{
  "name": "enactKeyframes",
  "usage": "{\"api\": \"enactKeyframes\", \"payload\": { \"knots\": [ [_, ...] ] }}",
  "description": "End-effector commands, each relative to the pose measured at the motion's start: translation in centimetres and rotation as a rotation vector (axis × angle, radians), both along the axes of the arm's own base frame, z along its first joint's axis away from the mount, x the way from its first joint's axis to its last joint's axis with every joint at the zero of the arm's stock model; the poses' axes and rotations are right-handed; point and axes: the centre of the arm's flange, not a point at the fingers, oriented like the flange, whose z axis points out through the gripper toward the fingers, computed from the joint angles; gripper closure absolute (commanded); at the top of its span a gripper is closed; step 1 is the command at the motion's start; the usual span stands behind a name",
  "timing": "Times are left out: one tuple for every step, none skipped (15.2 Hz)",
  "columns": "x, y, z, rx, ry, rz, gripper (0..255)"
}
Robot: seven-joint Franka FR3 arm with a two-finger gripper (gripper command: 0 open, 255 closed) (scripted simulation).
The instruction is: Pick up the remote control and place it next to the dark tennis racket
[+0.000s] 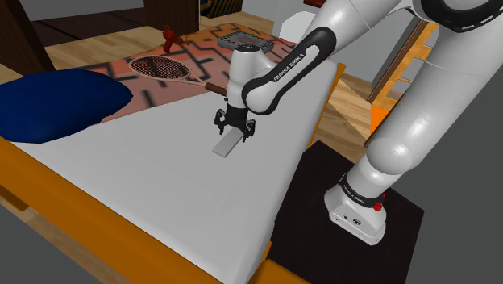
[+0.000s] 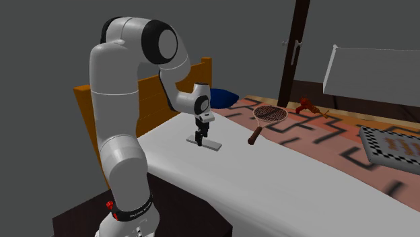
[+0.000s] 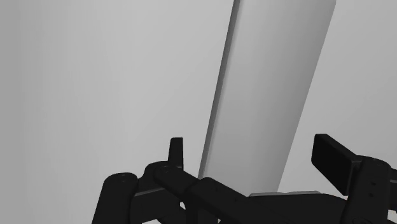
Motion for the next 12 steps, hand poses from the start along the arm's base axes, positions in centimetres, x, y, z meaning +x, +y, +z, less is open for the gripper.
{"api": "enactKeyframes", "payload": {
  "knots": [
    [0.04,0.01,-0.37,0.000,-0.001,0.000,0],
    [0.04,0.01,-0.37,0.000,-0.001,0.000,0],
    [0.04,0.01,-0.37,0.000,-0.001,0.000,0],
    [0.04,0.01,-0.37,0.000,-0.001,0.000,0],
    [0.04,0.01,-0.37,0.000,-0.001,0.000,0],
    [0.04,0.01,-0.37,0.000,-0.001,0.000,0],
    [0.04,0.01,-0.37,0.000,0.000,0.000,0],
    [0.04,0.01,-0.37,0.000,0.000,0.000,255],
    [0.04,0.01,-0.37,0.000,0.000,0.000,255],
    [0.03,0.00,-0.37,0.000,0.000,0.000,255],
    [0.03,0.00,-0.36,0.000,0.000,0.000,255],
    [0.03,0.00,-0.36,0.000,0.000,0.000,255]
  ]
}}
